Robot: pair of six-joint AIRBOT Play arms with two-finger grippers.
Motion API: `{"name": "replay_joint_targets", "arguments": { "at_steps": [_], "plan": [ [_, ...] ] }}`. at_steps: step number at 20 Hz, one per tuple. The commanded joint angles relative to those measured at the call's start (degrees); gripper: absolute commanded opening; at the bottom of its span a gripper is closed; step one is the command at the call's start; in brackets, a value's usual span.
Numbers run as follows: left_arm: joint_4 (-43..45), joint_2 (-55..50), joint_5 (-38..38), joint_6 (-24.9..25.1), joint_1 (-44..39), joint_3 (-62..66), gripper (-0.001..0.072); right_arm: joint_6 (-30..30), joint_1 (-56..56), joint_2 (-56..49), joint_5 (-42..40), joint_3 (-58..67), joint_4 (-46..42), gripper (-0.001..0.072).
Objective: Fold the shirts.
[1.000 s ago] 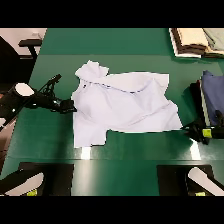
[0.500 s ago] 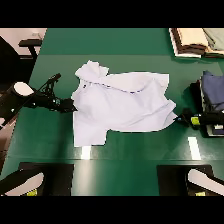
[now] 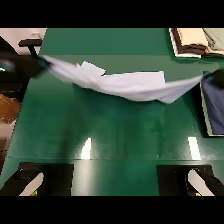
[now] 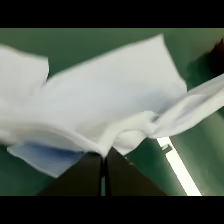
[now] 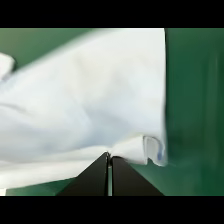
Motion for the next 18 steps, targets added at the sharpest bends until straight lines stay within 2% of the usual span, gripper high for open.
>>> {"name": "replay_joint_targets", "arguments": {
  "at_steps": [1,4,6,8,11,13,15,18],
  "plan": [
    [0.4,4.0,-0.1,-0.8,0.0,19.4,0.0019,0.1,0.2,6.6,1.7,18.1,-1.1,0.0013],
    [5.2,4.0,0.4,-3.7,0.0,34.1,0.0019,3.0,0.2,8.0,3.2,32.2,-8.7,0.0013],
    [9.9,4.0,2.7,-5.0,0.0,39.2,0.0019,5.5,0.2,6.8,7.0,40.7,-14.5,0.0012],
    [14.1,3.9,5.2,-5.3,0.0,39.8,0.0019,6.7,0.2,3.1,12.8,49.7,-17.0,0.0012],
    [18.4,1.1,0.8,-8.2,0.0,37.1,0.0020,8.5,0.2,-3.6,19.1,57.8,-16.9,0.0012],
    [18.4,-3.1,-3.7,-8.6,0.0,32.7,0.0020,9.2,0.2,-7.5,21.3,56.5,-16.9,0.0011],
    [17.6,-8.8,-8.3,-9.6,0.0,27.5,0.0020,9.3,1.1,-10.4,21.6,49.2,-16.8,0.0012],
    [15.0,-18.9,-11.2,-9.6,0.0,19.3,0.0021,9.1,5.2,-17.7,21.7,37.0,-19.9,0.0012]
  ]
}}
